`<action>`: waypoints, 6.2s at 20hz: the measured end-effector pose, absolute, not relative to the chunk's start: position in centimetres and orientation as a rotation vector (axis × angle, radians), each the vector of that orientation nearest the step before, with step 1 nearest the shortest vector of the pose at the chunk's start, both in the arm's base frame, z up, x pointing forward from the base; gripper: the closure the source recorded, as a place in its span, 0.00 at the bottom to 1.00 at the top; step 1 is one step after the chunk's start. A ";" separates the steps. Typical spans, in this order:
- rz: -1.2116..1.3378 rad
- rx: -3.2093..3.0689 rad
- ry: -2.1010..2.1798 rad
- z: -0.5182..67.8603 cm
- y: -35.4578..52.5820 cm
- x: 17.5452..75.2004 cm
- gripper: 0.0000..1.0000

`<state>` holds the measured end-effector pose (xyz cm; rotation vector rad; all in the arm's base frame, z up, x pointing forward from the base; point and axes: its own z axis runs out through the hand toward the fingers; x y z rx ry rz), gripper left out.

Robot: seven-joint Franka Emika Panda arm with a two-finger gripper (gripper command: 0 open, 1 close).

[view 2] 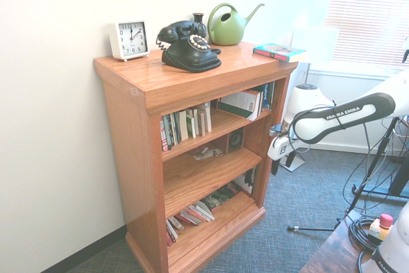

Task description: Organize the shelf

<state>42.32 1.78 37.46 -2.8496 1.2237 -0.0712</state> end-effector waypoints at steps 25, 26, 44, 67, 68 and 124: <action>-0.884 -3.694 1.618 59.4 -10.2 50.3 0.00; -0.908 -3.717 1.632 59.9 -9.9 50.7 0.00; -1.225 -3.992 1.636 62.2 -11.0 57.2 0.00; -1.354 -3.940 1.623 61.0 -11.6 61.8 1.00; -1.352 -3.939 1.627 61.0 -11.7 61.9 1.00; -1.320 -3.140 1.533 69.0 -2.3 42.4 1.00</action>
